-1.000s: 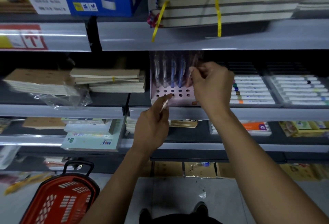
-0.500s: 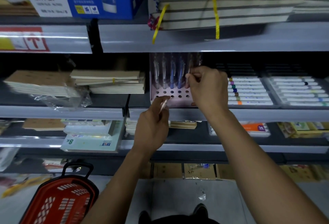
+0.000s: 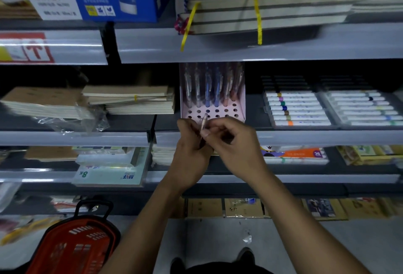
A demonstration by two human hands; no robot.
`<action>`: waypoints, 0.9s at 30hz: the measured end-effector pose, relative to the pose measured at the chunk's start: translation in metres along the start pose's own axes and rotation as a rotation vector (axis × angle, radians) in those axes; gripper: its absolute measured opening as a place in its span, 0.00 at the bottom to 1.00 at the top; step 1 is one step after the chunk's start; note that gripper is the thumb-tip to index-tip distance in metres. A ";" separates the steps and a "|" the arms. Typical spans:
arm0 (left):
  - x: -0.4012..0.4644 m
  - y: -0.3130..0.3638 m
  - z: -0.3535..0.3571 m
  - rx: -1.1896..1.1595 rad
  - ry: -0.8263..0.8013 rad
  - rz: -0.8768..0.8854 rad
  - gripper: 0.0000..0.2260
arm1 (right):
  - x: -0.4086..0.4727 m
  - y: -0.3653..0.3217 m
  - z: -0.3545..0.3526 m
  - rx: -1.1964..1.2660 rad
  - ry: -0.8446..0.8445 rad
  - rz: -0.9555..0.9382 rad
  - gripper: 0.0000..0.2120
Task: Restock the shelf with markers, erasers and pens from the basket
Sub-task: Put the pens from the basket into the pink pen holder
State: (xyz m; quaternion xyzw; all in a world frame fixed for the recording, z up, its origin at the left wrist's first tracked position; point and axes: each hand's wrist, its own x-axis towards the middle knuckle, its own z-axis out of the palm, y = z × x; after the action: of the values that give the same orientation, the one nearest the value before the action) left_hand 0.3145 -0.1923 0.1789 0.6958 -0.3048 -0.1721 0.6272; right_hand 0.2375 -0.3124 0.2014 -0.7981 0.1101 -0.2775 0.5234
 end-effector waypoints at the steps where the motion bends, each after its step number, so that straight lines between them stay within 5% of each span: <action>1: -0.001 0.001 0.001 0.024 -0.017 0.007 0.16 | -0.001 0.000 0.002 0.006 0.001 0.007 0.05; 13: -0.001 0.007 0.009 0.153 -0.015 0.082 0.23 | 0.002 0.006 -0.007 0.037 0.132 0.050 0.06; 19: 0.005 0.000 0.005 0.540 0.125 0.185 0.29 | 0.018 -0.001 -0.029 0.112 0.345 0.071 0.07; 27: 0.003 0.002 0.006 0.663 0.125 0.211 0.27 | 0.042 -0.007 -0.051 0.167 0.655 0.032 0.09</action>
State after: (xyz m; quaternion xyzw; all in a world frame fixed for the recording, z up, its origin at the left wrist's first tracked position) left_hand 0.3127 -0.1994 0.1807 0.8354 -0.3752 0.0447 0.3991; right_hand 0.2434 -0.3685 0.2363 -0.6191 0.2616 -0.5190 0.5282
